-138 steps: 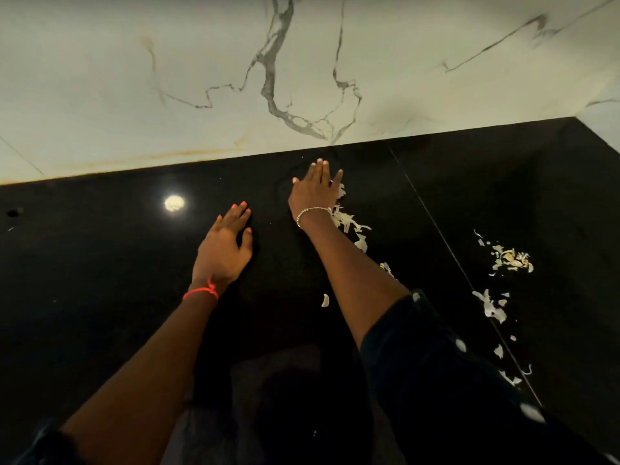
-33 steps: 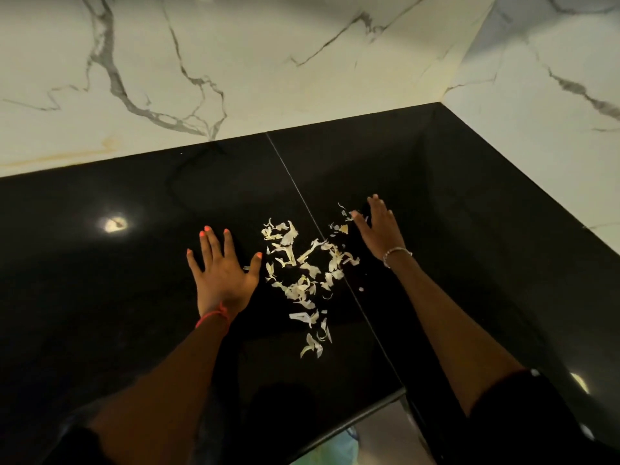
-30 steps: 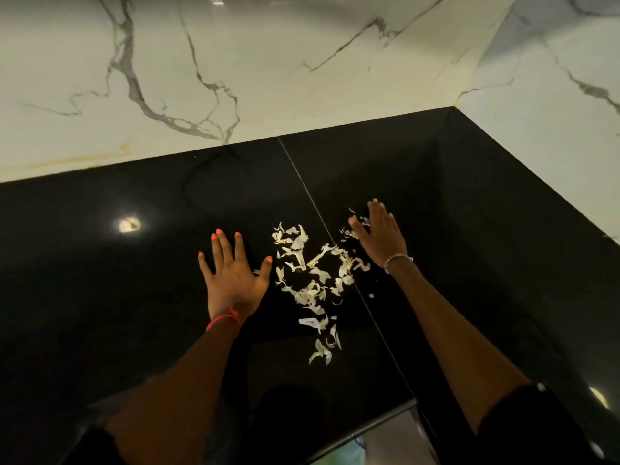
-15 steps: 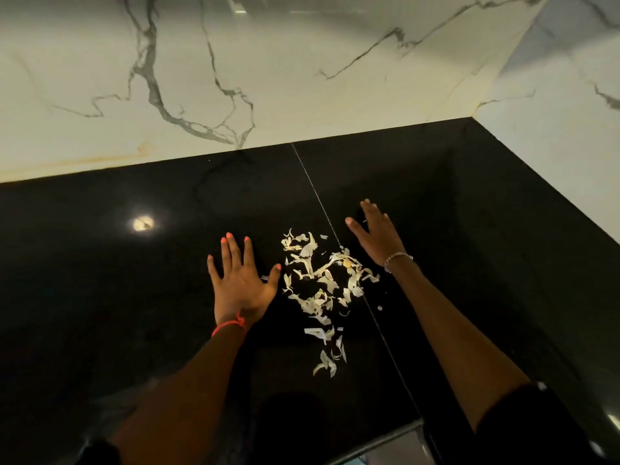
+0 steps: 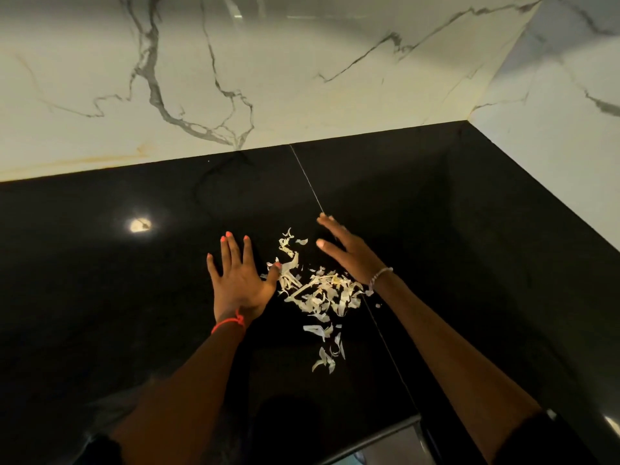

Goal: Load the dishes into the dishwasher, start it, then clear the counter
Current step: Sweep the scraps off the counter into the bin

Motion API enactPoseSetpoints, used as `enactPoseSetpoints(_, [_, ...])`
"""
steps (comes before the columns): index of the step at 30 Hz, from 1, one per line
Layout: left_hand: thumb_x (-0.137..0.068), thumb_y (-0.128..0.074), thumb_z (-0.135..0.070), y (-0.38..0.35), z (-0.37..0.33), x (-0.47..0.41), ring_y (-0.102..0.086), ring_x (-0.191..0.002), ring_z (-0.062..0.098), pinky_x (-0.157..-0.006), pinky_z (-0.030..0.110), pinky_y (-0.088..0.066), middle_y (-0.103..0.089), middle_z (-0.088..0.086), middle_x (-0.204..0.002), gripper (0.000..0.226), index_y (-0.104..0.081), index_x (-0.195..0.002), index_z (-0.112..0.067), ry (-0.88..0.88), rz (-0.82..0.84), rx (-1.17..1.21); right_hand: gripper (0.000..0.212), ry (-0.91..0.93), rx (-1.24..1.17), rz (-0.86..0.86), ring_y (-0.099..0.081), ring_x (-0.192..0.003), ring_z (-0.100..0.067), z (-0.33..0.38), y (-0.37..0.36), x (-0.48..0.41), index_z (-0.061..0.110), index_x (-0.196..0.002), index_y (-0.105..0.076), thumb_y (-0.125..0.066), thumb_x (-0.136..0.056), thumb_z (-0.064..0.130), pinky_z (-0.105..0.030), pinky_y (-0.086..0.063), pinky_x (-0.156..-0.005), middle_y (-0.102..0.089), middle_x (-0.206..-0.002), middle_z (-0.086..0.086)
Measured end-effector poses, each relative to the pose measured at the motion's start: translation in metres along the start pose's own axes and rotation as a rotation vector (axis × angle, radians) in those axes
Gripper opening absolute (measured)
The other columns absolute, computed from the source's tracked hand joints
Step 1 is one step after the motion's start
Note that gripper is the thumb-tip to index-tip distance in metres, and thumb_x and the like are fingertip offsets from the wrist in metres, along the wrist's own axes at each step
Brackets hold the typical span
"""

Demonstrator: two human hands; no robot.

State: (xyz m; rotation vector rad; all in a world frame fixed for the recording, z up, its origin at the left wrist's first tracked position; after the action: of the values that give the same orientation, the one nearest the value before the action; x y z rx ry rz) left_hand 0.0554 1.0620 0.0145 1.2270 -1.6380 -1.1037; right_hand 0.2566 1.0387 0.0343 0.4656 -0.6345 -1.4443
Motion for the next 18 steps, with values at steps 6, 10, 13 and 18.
enactPoseSetpoints(6, [-0.092, -0.026, -0.056, -0.001, 0.001, -0.001, 0.016, -0.142, 0.021, -0.113, 0.046, 0.011, 0.011, 0.013, -0.155, 0.073, -0.004, -0.148, -0.014, -0.004, -0.006, 0.007, 0.053, 0.036, 0.305, 0.112, -0.001, -0.143, -0.007, 0.011, -0.025, -0.043, 0.022, -0.147, -0.015, -0.027, -0.099, 0.040, -0.032, 0.001, -0.118, -0.009, -0.156, 0.005])
enactPoseSetpoints(10, [-0.093, -0.026, -0.054, -0.003, 0.002, -0.002, 0.014, -0.143, 0.022, -0.113, 0.047, 0.010, 0.009, 0.013, -0.155, 0.072, -0.005, -0.148, -0.013, -0.003, -0.007, -0.002, 0.043, 0.128, 0.259, 0.241, -0.006, -0.143, -0.009, 0.018, -0.037, -0.029, 0.024, -0.144, -0.025, -0.025, -0.101, 0.029, -0.028, 0.000, -0.114, -0.017, -0.154, 0.007])
enactPoseSetpoints(13, [-0.095, -0.026, -0.048, -0.003, 0.002, -0.003, 0.013, -0.143, 0.023, -0.114, 0.048, 0.008, 0.008, 0.014, -0.155, 0.068, -0.006, -0.148, -0.011, -0.008, -0.001, -0.014, 0.039, 0.133, 0.051, 0.392, -0.021, -0.139, -0.009, 0.017, -0.034, -0.001, 0.013, -0.137, -0.040, -0.027, -0.101, 0.019, -0.031, -0.009, -0.116, -0.034, -0.148, -0.001])
enactPoseSetpoints(18, [-0.097, -0.024, -0.041, -0.004, 0.005, -0.002, 0.011, -0.143, 0.023, -0.114, 0.048, 0.006, 0.007, 0.014, -0.156, 0.062, -0.007, -0.148, -0.010, -0.032, -0.016, 0.006, 0.044, -0.005, -0.364, -0.055, -0.051, -0.121, -0.009, 0.002, 0.005, 0.055, 0.002, -0.118, -0.057, -0.033, -0.092, 0.028, -0.024, -0.039, -0.105, -0.057, -0.128, -0.005])
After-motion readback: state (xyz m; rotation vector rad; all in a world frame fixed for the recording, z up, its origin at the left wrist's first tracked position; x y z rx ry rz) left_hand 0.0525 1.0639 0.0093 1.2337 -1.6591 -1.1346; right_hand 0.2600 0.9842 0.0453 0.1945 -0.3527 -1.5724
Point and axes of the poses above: each hand's wrist, its own x-axis away from the middle knuckle, its own y-axis out of the back of the hand, z = x × y, the point moved 2 cm from there along -x, towards the middle knuckle
